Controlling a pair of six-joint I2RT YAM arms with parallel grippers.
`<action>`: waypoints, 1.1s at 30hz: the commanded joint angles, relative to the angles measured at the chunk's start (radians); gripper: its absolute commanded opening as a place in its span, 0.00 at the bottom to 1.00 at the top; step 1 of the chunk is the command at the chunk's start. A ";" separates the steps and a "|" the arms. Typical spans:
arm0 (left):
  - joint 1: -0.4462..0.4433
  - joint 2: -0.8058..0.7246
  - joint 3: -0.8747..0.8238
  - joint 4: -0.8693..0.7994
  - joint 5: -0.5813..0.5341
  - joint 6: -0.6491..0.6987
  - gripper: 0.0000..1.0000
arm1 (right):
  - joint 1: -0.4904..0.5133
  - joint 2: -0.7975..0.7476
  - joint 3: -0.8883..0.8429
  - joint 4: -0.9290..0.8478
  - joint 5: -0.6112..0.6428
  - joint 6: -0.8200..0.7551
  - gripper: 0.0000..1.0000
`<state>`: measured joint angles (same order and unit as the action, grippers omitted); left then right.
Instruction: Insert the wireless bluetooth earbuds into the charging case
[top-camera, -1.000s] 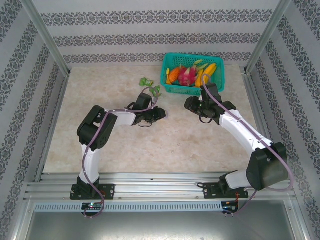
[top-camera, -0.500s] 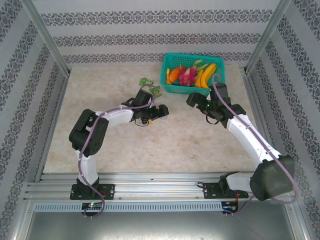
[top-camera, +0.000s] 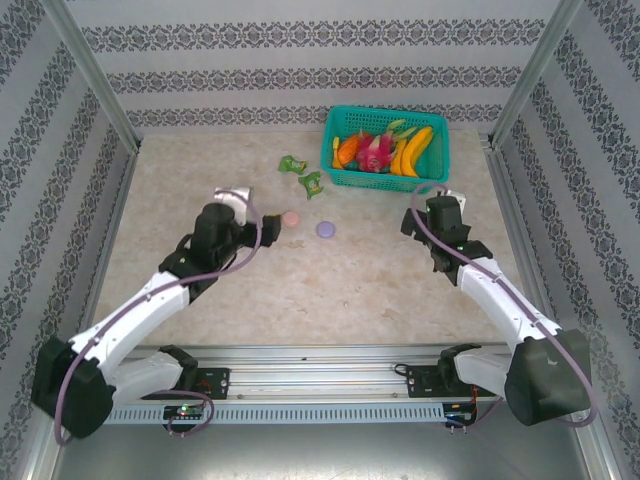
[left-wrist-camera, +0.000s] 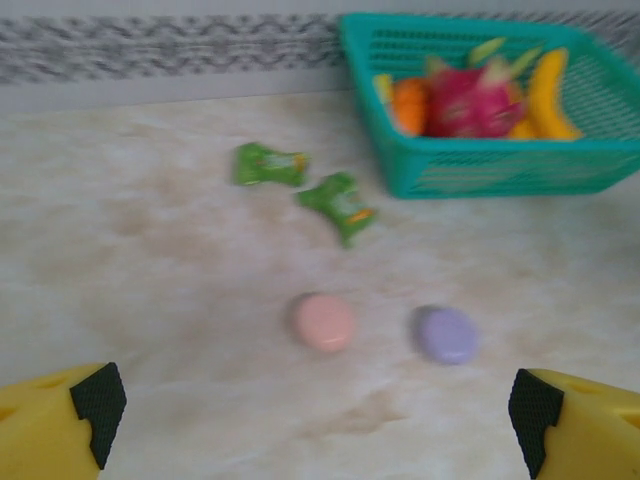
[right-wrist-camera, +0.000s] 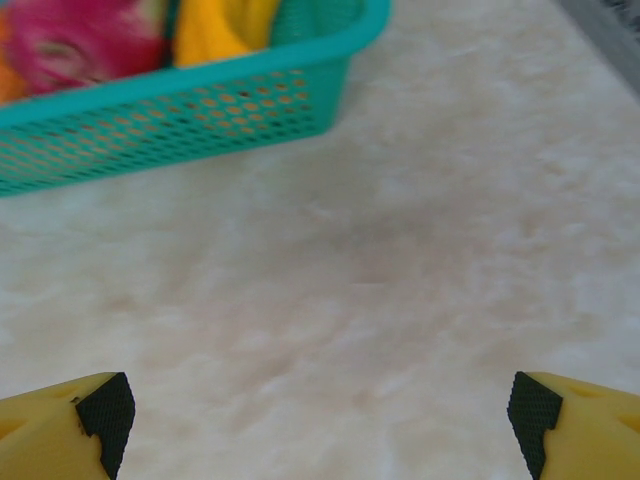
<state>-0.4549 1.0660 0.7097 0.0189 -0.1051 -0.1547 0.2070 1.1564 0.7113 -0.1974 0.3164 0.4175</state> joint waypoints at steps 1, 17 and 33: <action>0.077 -0.054 -0.141 0.188 -0.125 0.234 1.00 | -0.023 0.001 -0.064 0.214 0.141 -0.142 0.98; 0.433 0.255 -0.430 0.849 0.087 0.168 1.00 | -0.100 0.225 -0.305 0.934 -0.030 -0.415 0.98; 0.501 0.501 -0.302 0.825 0.276 0.154 1.00 | -0.191 0.357 -0.329 1.102 -0.295 -0.393 0.98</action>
<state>0.0387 1.5681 0.4000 0.8459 0.1722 0.0181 0.0036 1.5303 0.3771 0.8837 0.0574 0.0193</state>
